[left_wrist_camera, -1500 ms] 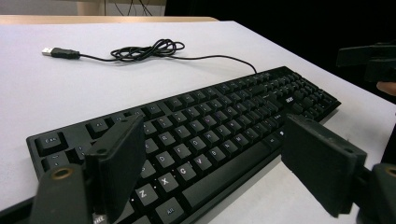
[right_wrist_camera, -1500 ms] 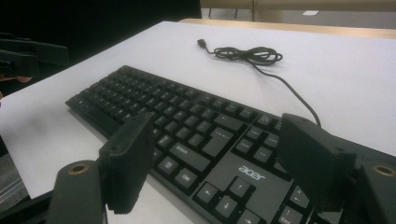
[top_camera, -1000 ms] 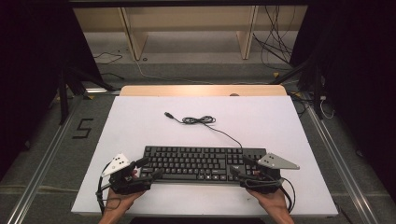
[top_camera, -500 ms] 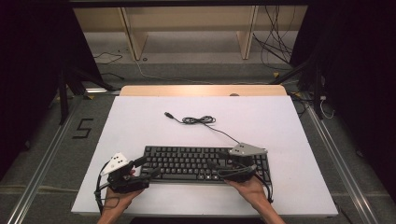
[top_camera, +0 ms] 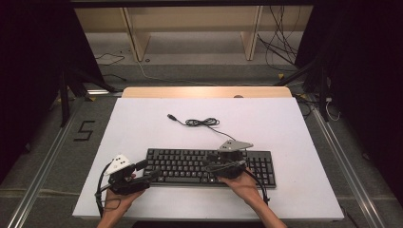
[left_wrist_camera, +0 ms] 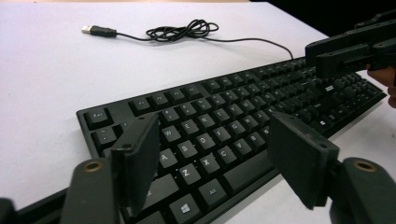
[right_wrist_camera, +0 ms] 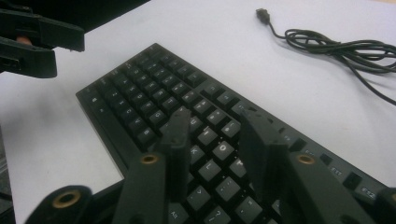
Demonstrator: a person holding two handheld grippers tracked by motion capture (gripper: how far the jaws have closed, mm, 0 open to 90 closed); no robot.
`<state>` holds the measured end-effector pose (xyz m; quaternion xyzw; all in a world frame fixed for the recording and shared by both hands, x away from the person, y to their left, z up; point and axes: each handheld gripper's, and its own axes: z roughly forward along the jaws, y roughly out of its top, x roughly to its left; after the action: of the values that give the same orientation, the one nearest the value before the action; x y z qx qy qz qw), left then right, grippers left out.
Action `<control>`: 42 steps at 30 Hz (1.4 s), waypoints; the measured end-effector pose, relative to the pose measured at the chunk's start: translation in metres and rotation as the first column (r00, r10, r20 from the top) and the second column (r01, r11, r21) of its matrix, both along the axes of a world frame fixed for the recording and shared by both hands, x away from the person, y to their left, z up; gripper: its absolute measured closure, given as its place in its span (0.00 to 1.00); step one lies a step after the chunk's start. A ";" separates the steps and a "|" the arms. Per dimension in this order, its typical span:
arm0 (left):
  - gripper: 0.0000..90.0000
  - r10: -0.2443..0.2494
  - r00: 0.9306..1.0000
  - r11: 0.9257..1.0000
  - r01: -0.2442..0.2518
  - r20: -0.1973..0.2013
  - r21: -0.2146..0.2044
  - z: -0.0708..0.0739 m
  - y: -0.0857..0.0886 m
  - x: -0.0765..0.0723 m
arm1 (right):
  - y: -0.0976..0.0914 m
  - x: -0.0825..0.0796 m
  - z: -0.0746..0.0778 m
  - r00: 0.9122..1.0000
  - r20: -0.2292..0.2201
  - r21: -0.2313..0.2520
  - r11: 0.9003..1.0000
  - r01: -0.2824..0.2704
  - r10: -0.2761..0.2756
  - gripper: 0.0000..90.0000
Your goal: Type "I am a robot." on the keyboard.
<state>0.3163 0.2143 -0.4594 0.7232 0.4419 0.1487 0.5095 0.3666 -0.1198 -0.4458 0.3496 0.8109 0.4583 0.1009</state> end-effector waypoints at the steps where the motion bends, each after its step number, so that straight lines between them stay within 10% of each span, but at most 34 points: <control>1: 0.39 0.003 1.000 1.000 -0.003 -0.002 0.003 0.000 0.000 0.000 | 0.000 0.000 0.000 1.000 0.000 0.000 1.000 0.000 0.000 0.74; 22: 0.97 0.058 0.995 0.991 -0.048 -0.080 0.127 -0.009 0.008 0.010 | 0.035 0.020 -0.014 0.998 -0.054 -0.051 0.999 -0.019 0.016 1.00; 42: 0.99 0.046 0.987 0.983 -0.017 -0.151 0.184 -0.018 0.003 0.019 | 0.047 0.030 -0.027 0.996 -0.085 -0.118 0.993 0.001 -0.011 1.00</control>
<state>0.3353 0.2173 -0.4774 0.7692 0.4760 0.1399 0.4027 0.3968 -0.0732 -0.4723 0.3648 0.8390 0.3940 0.0877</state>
